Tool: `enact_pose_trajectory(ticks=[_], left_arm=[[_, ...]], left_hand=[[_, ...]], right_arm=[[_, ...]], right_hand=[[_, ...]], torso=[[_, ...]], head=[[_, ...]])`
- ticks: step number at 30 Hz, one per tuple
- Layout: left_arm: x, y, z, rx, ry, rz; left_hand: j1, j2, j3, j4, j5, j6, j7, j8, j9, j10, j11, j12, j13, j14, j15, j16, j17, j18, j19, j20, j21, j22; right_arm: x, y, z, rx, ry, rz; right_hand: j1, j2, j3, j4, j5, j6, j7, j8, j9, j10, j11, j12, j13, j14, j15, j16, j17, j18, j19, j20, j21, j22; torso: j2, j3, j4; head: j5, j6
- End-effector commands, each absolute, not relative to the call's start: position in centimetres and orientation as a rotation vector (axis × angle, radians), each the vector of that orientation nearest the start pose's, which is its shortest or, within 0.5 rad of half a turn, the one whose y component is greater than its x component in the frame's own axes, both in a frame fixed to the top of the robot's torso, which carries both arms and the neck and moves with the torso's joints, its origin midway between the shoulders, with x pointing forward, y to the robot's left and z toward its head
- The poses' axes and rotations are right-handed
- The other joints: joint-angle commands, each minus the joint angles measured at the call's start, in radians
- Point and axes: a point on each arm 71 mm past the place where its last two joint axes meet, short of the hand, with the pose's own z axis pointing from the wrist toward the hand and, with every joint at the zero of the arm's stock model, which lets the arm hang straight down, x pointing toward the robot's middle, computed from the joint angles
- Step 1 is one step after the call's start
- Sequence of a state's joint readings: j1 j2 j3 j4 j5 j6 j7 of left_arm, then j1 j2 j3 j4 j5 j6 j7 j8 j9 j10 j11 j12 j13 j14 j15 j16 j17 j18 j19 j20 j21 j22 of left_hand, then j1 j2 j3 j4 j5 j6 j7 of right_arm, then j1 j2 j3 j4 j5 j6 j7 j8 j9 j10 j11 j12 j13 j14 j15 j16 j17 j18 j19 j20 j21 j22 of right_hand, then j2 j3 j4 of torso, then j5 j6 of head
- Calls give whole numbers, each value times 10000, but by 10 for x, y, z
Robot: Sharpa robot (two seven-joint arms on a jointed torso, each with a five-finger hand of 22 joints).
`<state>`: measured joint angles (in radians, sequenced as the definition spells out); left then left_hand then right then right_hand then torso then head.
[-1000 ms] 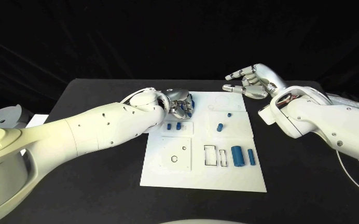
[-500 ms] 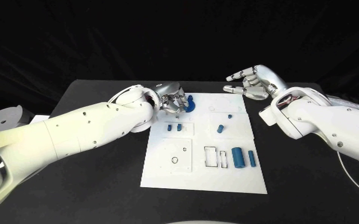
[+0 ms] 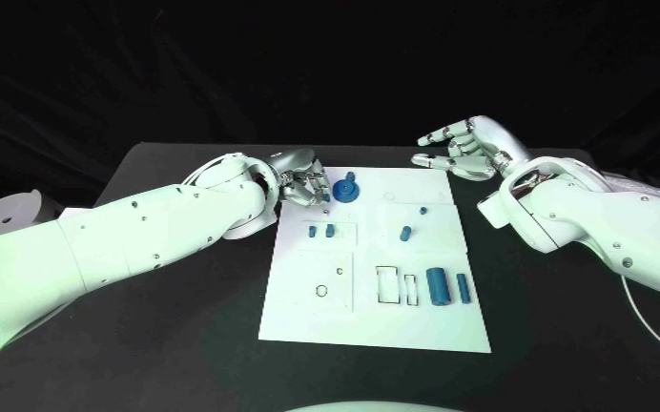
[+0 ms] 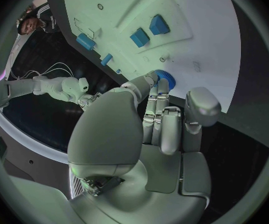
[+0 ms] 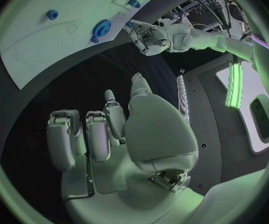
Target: Assemble the parts on the task board
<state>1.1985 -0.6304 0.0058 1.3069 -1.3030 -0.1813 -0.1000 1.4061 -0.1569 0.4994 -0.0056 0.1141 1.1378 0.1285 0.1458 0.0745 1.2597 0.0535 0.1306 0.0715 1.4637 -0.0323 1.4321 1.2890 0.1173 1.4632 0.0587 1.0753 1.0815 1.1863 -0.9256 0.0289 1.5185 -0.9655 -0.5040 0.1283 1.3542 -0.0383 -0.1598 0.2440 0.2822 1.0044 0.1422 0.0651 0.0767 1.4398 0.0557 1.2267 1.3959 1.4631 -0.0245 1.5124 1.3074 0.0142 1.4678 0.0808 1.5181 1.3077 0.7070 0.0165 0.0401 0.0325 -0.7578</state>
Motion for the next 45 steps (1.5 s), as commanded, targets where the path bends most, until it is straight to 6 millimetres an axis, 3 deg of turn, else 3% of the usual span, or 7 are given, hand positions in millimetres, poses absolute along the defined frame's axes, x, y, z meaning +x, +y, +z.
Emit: enact_pose_trajectory(ticks=[1,45], left_arm=[[526,153,-196,579,18457,-7212],[530,146,-213,859,19314,-6814]], left_hand=[[-93,12,47,-23,-51,28,45,-66,3,13,49,-57,16,559,50,54,4,-122,224,62,48,-2],[-151,4,69,-51,-51,49,33,-107,-4,37,46,-121,26,540,52,29,-62,-113,205,71,12,-24]], right_arm=[[493,-247,-152,3005,14563,9329],[492,-247,-152,3016,14575,9326]], right_hand=[[-30,88,-85,0,-65,35,-41,33,10,27,-38,27,119,858,33,-20,1676,82,527,42,-44,1771],[-34,95,-100,1,-77,38,-42,33,11,27,-38,27,116,858,32,-21,1675,81,530,41,-42,1774]], torso=[[-2,1,-14],[-2,12,-16]], head=[[20,-8],[1,-72]])
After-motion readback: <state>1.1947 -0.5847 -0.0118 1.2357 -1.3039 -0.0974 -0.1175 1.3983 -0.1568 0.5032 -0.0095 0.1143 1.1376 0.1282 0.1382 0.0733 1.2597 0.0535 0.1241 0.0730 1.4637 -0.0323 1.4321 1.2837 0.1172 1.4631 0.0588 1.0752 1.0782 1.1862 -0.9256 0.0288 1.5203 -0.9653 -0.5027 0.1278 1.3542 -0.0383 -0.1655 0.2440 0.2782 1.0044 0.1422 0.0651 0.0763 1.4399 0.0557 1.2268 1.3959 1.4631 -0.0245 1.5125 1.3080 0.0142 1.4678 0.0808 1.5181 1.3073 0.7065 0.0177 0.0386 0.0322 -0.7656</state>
